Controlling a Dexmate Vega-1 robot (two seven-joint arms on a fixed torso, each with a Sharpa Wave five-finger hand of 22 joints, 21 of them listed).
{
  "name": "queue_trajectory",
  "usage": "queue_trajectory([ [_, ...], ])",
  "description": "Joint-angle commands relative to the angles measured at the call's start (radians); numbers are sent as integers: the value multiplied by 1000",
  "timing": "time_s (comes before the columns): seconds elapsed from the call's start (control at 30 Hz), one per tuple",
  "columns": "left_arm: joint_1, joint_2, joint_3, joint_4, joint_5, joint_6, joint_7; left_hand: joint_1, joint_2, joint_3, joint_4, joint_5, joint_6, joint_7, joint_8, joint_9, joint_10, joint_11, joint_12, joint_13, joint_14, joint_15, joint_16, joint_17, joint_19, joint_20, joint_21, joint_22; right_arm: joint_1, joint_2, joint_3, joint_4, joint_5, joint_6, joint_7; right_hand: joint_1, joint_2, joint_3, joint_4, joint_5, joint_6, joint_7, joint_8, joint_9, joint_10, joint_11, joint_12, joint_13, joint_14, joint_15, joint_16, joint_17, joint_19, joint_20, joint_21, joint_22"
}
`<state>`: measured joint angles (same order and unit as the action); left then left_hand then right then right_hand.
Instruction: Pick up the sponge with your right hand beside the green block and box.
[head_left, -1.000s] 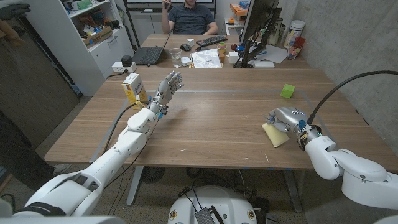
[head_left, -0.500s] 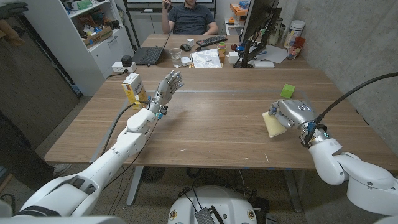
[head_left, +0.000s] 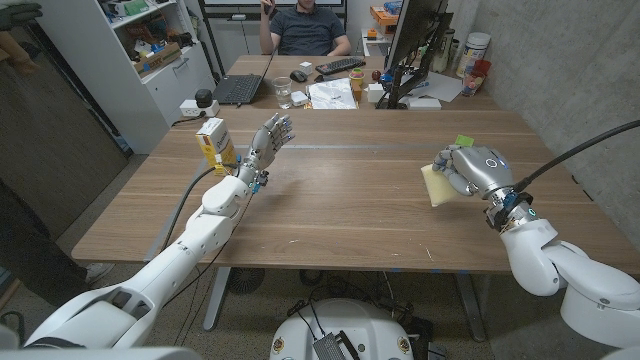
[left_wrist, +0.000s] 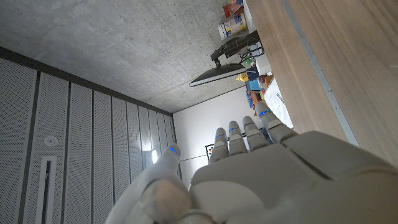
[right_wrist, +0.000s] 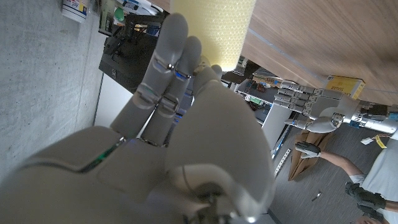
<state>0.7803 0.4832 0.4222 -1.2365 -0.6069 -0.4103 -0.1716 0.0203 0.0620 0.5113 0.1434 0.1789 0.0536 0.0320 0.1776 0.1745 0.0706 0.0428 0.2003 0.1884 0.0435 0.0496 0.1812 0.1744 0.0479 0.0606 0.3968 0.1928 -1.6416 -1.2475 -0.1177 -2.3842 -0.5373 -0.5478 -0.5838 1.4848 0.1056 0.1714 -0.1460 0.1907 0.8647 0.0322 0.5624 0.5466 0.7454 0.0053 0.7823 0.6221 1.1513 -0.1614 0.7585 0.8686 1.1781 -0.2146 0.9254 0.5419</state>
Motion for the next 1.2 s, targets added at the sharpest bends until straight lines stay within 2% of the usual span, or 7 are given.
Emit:
queue_trajectory([
  [0.03,12,5,-7,-13,-3,-5,7,-3,-2,-4,-1,8,9,-1,7,3,2,2,6,3,-6,5,4,2,5,2,-5,2,-17,103,69,1,-117,68,65,50,39,3,2,0,8,1,6,-2,37,17,37,3,67,-54,-5,6,-3,-6,13,-1],
  [0.57,0,-2,-10,9,-8,-15,-2,-3,-1,-7,0,9,9,-1,7,3,2,0,6,3,-6,5,4,2,5,1,-7,2,30,243,106,21,-223,170,125,53,38,2,6,-1,8,0,5,-14,41,16,37,-2,76,-54,-27,12,-10,-5,34,-13],
  [1.2,-12,-8,-12,36,-14,-22,-17,-2,0,-10,1,9,9,-1,7,3,3,1,6,3,-6,4,4,2,7,1,-9,2,61,333,113,41,-290,240,182,55,37,1,9,-2,9,-1,9,-20,41,14,39,0,88,-53,-44,24,-17,-6,57,-28],
])
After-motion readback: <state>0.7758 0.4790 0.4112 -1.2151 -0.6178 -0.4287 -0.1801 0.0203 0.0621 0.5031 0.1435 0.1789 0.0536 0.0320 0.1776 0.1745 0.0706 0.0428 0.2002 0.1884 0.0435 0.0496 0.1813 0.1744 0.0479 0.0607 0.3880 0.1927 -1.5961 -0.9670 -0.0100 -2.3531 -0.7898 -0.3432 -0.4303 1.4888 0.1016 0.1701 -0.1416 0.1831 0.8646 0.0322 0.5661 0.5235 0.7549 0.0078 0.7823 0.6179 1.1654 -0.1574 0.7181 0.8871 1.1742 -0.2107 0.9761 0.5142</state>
